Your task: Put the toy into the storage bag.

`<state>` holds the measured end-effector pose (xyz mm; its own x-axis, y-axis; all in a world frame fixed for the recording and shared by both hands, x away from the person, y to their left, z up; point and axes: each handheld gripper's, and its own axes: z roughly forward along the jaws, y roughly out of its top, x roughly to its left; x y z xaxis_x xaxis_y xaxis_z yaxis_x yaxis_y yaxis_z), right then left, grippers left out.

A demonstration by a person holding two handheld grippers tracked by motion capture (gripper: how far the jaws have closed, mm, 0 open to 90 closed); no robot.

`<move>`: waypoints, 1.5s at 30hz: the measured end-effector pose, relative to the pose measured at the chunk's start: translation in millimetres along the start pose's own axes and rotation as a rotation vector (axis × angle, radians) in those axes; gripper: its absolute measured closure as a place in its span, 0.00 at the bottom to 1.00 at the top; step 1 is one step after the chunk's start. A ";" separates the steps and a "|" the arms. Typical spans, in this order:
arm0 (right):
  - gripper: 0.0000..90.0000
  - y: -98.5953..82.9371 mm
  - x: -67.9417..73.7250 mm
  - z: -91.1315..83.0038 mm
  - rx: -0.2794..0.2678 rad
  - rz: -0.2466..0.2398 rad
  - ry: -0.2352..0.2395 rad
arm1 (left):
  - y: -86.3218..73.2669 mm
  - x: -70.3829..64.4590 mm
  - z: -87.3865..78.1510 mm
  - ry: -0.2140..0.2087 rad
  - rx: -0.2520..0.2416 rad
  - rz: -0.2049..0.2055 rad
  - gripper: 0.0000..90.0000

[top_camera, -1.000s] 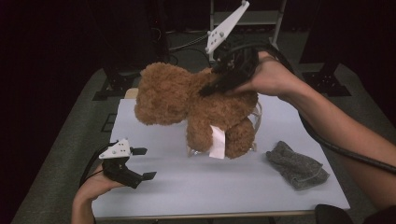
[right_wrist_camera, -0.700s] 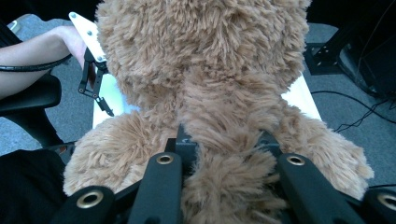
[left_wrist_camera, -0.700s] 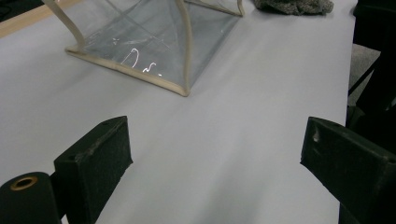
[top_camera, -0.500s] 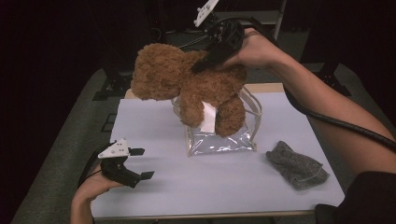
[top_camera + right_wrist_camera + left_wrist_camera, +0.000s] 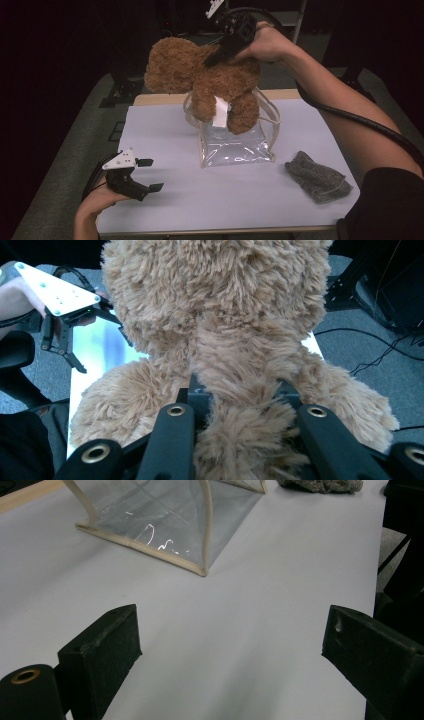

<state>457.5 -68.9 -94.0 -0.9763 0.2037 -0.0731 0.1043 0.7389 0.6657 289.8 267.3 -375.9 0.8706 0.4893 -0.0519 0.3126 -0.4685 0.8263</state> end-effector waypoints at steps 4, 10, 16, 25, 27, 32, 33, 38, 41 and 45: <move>0.78 -1.1 -11.0 5.8 -0.003 0.017 -0.002 | -0.8 0.9 -1.1 0.002 0.000 0.001 0.08; 0.78 1.8 -24.1 12.9 -0.001 0.038 -0.008 | -2.5 2.4 -2.6 0.004 -0.003 -0.008 0.08; 0.78 6.0 -39.4 18.5 0.001 0.053 -0.017 | -2.7 2.8 -4.5 0.005 -0.003 -0.008 0.08; 0.78 8.8 -68.4 25.4 -0.001 0.085 -0.054 | -3.1 1.5 -5.8 0.007 -0.006 -0.010 0.08; 0.78 8.2 -76.0 27.0 0.000 0.097 -0.060 | -3.3 1.6 -6.4 0.008 -0.005 -0.010 0.08; 0.78 9.1 -88.2 25.9 -0.003 0.114 -0.078 | -5.2 2.6 -6.5 0.007 -0.003 -0.015 0.08; 0.78 9.5 -89.2 25.2 -0.004 0.115 -0.083 | -6.0 3.1 -5.9 0.007 -0.001 -0.019 0.08; 0.78 7.9 -92.5 27.1 -0.002 0.115 -0.101 | -7.0 3.2 -3.8 0.003 0.011 -0.020 0.08; 0.78 3.9 -90.8 34.2 0.015 0.110 -0.100 | -6.2 2.0 -3.7 0.000 0.009 -0.018 0.08; 0.78 -0.5 -83.9 44.1 0.028 0.100 -0.083 | -5.3 0.7 -3.5 -0.002 0.009 -0.012 0.08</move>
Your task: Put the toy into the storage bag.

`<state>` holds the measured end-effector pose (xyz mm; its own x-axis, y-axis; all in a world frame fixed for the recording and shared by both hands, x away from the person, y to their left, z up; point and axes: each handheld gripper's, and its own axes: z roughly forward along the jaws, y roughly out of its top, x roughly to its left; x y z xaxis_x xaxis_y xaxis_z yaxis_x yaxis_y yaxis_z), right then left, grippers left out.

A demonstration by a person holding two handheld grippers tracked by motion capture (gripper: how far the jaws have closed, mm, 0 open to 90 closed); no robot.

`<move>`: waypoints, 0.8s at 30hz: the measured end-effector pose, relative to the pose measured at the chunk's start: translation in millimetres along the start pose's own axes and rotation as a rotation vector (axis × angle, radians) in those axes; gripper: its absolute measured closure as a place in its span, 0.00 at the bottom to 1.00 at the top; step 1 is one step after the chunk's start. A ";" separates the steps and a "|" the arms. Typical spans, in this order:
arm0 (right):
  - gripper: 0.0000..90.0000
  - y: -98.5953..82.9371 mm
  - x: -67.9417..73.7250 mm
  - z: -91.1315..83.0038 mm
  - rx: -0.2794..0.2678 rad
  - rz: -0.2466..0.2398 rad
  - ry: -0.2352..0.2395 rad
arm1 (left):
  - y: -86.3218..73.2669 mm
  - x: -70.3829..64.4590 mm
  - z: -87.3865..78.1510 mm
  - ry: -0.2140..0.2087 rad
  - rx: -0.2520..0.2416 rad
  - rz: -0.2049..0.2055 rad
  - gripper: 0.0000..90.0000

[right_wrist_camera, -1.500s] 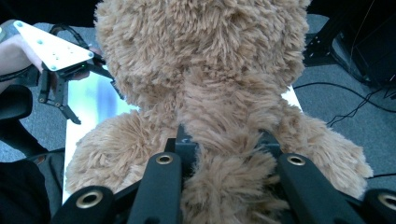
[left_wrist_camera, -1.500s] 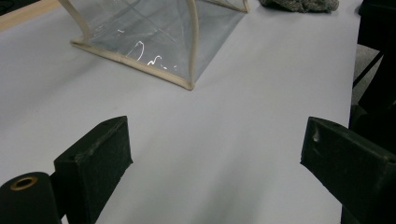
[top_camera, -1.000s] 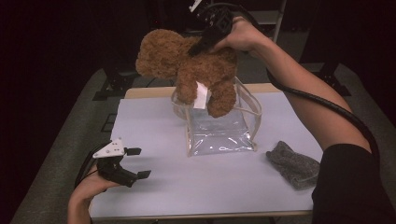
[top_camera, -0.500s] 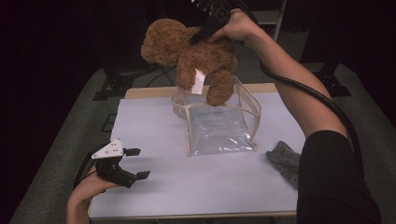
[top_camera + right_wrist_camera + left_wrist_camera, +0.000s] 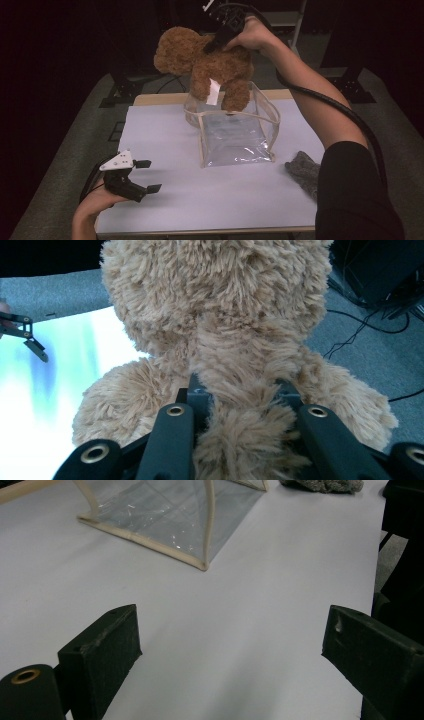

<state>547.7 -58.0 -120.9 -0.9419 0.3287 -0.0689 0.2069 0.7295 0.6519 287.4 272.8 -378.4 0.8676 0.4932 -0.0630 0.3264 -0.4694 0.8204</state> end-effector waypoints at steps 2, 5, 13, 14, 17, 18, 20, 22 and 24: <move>0.78 -0.5 6.7 2.2 -0.001 -0.009 0.009 | 0.4 -0.9 0.7 -0.003 -0.002 0.001 0.08; 0.78 -1.0 18.8 3.2 -0.011 -0.020 0.021 | 0.9 -1.5 0.4 -0.005 -0.004 0.000 0.08; 0.78 -5.2 48.8 3.1 0.002 -0.033 0.030 | 2.3 -4.4 0.1 -0.011 -0.009 0.010 0.08; 0.78 -6.0 52.3 2.5 0.003 -0.037 0.035 | 2.3 -4.6 0.0 -0.011 -0.010 0.010 0.08; 0.78 -10.3 62.1 0.8 -0.013 -0.032 0.046 | 2.6 -5.8 -0.5 -0.013 -0.008 0.011 0.08; 0.78 -11.6 63.9 0.9 -0.019 -0.026 0.051 | 2.6 -6.2 -0.6 -0.014 -0.009 0.012 0.08; 0.78 -15.5 68.0 1.0 -0.023 -0.026 0.057 | 2.9 -6.8 -0.7 -0.015 -0.006 0.016 0.08; 0.78 -20.1 70.1 1.2 -0.019 -0.016 0.063 | 3.0 -7.3 -0.6 -0.014 -0.007 0.017 0.08; 0.77 -25.8 68.5 1.6 -0.023 -0.013 0.059 | 3.2 -7.8 -0.2 -0.015 -0.009 0.016 0.08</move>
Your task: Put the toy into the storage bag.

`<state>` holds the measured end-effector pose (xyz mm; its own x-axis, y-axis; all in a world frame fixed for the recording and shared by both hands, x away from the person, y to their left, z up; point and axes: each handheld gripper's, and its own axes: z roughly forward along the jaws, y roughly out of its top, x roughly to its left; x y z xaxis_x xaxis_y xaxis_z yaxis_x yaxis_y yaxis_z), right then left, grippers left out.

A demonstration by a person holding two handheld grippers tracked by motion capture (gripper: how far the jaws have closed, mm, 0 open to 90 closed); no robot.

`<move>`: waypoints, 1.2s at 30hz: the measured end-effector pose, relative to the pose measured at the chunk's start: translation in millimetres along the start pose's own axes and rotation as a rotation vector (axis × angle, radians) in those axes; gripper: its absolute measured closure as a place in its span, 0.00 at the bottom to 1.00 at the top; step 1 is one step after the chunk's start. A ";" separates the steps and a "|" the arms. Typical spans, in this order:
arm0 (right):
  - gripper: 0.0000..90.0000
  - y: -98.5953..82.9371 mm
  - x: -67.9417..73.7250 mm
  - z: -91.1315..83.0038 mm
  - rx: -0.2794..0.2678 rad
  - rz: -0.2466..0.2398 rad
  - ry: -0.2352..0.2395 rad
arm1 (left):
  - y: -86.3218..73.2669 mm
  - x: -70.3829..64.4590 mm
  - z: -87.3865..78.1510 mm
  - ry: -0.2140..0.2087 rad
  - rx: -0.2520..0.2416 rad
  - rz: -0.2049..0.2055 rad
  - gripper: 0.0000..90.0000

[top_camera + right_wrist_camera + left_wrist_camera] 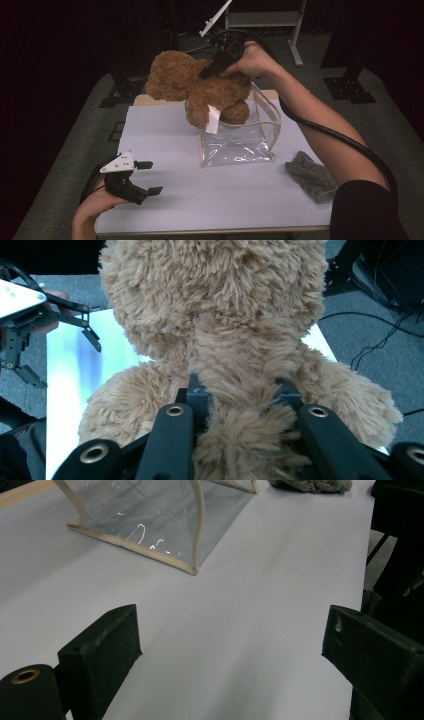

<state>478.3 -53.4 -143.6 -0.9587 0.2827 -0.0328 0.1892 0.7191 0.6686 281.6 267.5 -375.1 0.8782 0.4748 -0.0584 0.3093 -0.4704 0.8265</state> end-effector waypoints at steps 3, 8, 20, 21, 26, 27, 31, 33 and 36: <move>0.78 -10.6 -7.1 -0.1 -0.001 0.041 -0.009 | 0.1 0.1 1.1 -0.003 0.006 0.001 0.08; 0.77 -27.5 -22.3 4.5 0.002 0.087 -0.016 | -0.4 0.8 3.6 -0.004 0.017 -0.002 0.08; 0.78 -53.1 -51.6 4.6 -0.020 0.186 -0.056 | -0.8 1.5 2.2 0.002 0.021 0.001 0.08; 0.78 -53.6 -53.1 2.1 -0.026 0.190 -0.059 | -0.8 1.5 2.1 0.003 0.022 0.001 0.08; 0.78 -55.8 -58.9 -5.9 -0.039 0.204 -0.087 | -1.5 2.1 2.4 0.001 0.022 -0.001 0.08; 0.78 -56.6 -60.2 -6.9 -0.041 0.211 -0.095 | -1.6 2.1 2.8 0.000 0.023 -0.001 0.08; 0.78 -58.8 -65.3 -9.2 -0.052 0.236 -0.113 | -1.9 1.8 3.8 -0.003 0.029 -0.002 0.08; 0.78 -59.1 -66.9 -9.5 -0.057 0.239 -0.126 | -1.8 1.6 3.8 -0.003 0.029 -0.002 0.08; 0.78 -58.9 -68.2 -9.3 -0.058 0.244 -0.138 | -1.4 1.1 3.9 -0.003 0.025 0.000 0.08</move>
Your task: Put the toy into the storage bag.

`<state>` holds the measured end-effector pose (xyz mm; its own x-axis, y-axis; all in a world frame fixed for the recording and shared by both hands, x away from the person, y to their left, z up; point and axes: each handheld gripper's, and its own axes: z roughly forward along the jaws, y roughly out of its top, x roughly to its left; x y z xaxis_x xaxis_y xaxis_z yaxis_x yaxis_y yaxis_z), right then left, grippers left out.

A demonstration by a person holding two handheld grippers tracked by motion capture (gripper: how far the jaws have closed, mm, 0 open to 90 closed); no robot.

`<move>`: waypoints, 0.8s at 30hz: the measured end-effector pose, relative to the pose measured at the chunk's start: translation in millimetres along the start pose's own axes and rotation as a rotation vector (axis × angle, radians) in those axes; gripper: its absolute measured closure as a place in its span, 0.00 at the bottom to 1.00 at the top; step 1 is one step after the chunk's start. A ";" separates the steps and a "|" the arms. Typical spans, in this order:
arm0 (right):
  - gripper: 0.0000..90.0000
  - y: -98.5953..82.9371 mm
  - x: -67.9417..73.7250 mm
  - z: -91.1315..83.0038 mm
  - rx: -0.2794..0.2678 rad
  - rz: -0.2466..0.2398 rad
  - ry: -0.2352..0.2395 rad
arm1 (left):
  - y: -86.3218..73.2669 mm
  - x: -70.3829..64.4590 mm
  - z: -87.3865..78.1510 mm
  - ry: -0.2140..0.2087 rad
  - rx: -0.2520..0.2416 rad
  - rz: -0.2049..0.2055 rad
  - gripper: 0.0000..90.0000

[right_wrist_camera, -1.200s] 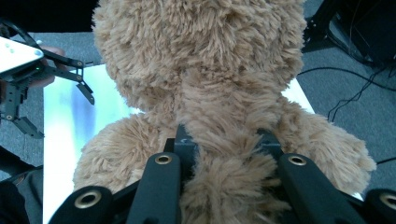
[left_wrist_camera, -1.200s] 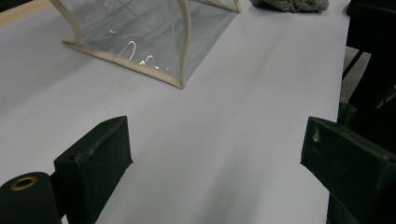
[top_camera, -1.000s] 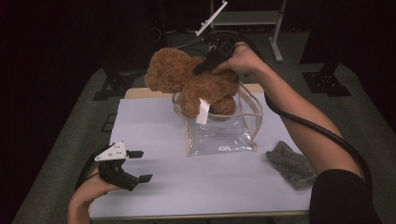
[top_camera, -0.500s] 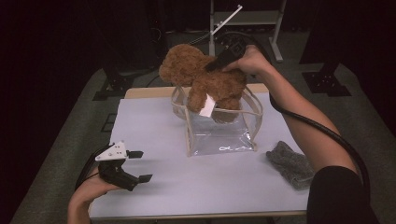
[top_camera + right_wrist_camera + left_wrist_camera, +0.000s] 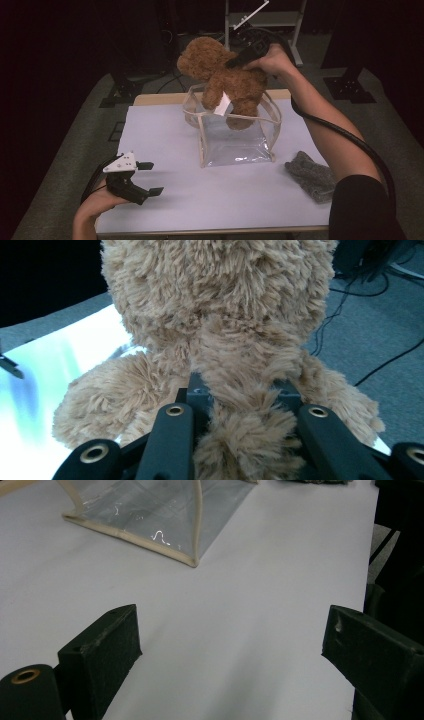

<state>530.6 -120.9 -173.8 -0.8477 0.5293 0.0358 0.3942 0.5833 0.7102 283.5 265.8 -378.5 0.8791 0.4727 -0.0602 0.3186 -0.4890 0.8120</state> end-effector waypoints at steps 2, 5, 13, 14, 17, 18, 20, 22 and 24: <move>0.78 -0.4 0.2 2.4 0.003 0.001 -0.012 | 0.4 -0.2 0.2 -0.002 0.005 0.005 0.08; 0.78 -2.5 1.6 9.0 0.016 0.001 -0.024 | 0.0 -0.7 1.7 -0.003 0.004 0.003 0.08; 0.77 -14.1 11.5 27.5 0.082 -0.049 -0.025 | -0.3 -1.0 1.3 -0.004 0.004 0.004 0.08; 0.77 -16.1 13.3 28.8 0.091 -0.054 -0.021 | -0.4 -1.1 1.5 -0.004 0.005 0.004 0.08; 0.77 -23.2 16.8 32.1 0.110 -0.064 -0.017 | 0.0 -1.6 1.5 -0.004 0.010 0.009 0.08; 0.77 -25.9 17.8 32.8 0.116 -0.064 -0.015 | 0.1 -2.0 1.7 -0.003 0.005 0.008 0.08; 0.77 -32.7 18.4 34.4 0.122 -0.067 -0.007 | 0.3 -2.4 1.7 -0.004 0.003 0.006 0.08; 0.77 -37.8 19.7 35.1 0.130 -0.063 -0.003 | 0.3 -2.7 2.0 -0.005 0.004 0.004 0.08; 0.77 -43.1 20.9 35.8 0.137 -0.069 -0.001 | 0.2 -2.8 2.5 -0.006 0.008 0.005 0.08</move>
<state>508.6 -112.9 -228.9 -0.8739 0.4860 -0.0104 0.3803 0.6968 0.6082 282.1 262.5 -379.6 0.8828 0.4660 -0.0591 0.3167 -0.4976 0.8075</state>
